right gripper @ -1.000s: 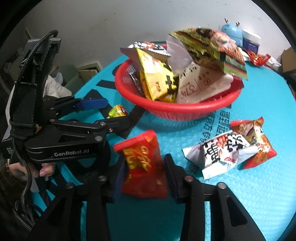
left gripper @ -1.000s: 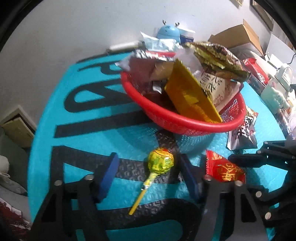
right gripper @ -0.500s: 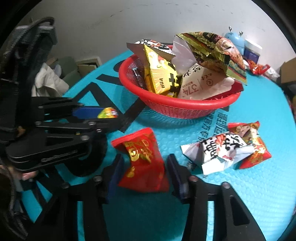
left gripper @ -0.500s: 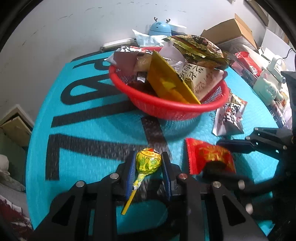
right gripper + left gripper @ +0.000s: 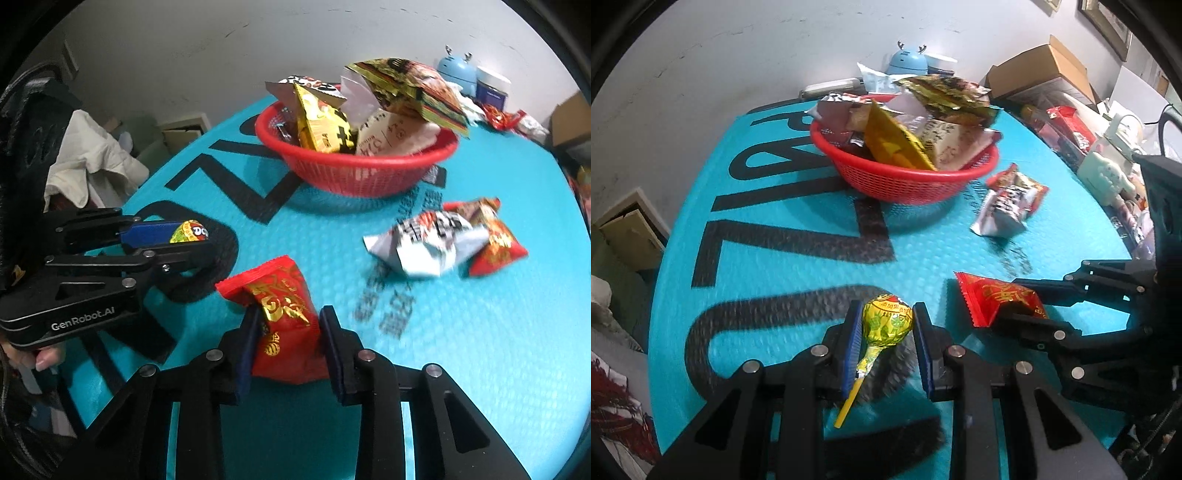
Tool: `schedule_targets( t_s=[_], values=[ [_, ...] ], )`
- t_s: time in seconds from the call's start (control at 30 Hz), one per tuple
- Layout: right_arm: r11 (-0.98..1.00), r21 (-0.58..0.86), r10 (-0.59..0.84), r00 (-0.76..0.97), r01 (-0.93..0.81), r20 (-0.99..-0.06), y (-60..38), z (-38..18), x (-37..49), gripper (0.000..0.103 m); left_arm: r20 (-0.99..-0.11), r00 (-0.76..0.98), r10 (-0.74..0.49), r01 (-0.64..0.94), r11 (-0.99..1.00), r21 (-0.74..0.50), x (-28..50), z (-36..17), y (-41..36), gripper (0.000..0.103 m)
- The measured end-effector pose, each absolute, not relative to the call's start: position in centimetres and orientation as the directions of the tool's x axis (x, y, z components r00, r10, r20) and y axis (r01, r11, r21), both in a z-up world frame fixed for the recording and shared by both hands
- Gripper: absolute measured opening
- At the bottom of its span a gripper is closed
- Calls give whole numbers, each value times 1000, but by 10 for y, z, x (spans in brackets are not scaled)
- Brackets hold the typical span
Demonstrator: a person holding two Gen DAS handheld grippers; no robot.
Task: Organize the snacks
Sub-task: 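Close the left tool on the yellow lollipop while the right tool lifts the red pouch, then lift the yellow lollipop with the left tool while the right tool carries the red pouch toward the basket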
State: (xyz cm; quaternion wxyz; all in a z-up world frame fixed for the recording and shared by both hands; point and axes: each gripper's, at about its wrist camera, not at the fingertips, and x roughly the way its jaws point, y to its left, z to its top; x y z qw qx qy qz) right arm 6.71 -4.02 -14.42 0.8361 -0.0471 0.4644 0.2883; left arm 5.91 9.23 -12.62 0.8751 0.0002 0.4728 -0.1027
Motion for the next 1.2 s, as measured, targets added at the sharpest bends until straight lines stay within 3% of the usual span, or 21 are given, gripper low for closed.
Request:
schedule_targets(
  t_s=[0.77,1.2],
  values=[
    [848,262,484,474,-461,-735,-96,-112,2,32,-760,597,-257,230,962,-145,-7,-85,45,26],
    [848,267,506,546,-459,-668,-116,-73,-6,32,-701,647,-301,269,950,-159,-7,-47,28,26]
  ],
)
